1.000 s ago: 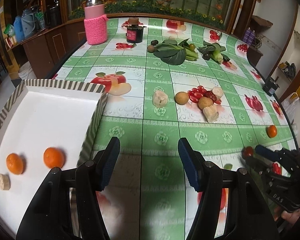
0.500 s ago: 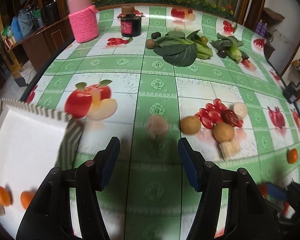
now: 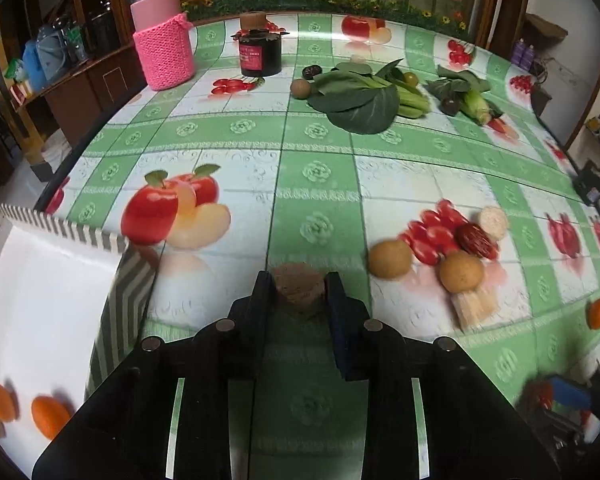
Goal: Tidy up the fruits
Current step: 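Grasp a beige bread piece with the left tool while the right tool grasps the red date, then carry the bread piece and red date into the white tray and open both tools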
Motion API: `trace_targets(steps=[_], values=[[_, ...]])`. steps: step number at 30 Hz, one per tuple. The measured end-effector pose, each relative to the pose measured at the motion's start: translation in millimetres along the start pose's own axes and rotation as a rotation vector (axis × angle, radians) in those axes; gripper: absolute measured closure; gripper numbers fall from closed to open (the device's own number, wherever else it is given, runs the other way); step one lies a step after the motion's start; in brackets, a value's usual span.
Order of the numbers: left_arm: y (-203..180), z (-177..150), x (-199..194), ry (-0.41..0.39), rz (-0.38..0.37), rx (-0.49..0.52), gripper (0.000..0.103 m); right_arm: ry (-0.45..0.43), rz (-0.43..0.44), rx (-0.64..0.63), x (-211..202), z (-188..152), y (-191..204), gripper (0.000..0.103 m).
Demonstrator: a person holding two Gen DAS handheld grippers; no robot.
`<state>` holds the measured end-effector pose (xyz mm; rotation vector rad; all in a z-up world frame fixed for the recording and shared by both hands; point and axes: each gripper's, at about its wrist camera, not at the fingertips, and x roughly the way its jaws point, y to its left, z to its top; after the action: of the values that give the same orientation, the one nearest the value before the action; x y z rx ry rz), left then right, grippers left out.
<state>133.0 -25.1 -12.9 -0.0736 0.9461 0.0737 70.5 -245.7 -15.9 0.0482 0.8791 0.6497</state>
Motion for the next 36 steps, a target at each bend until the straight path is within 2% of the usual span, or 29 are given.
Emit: trace_targets(steps=[7, 16, 21, 30, 36], values=[[-1, -31, -40, -0.011, -0.076, 0.018, 0.078, -0.014, -0.013, -0.012, -9, -3, 14, 0.076], [21, -69, -86, -0.032, -0.103, 0.009, 0.077, -0.040, 0.021, -0.020, -20, -6, 48, 0.076], [48, -80, -110, -0.064, -0.084, -0.019, 0.077, -0.049, 0.045, -0.050, -21, -5, 73, 0.076], [118, -99, -157, -0.152, 0.036, -0.103, 0.077, -0.048, 0.112, -0.116, -13, 2, 125, 0.076], [168, -115, -169, -0.157, 0.097, -0.194, 0.077, -0.032, 0.150, -0.175, 1, 8, 161, 0.076]])
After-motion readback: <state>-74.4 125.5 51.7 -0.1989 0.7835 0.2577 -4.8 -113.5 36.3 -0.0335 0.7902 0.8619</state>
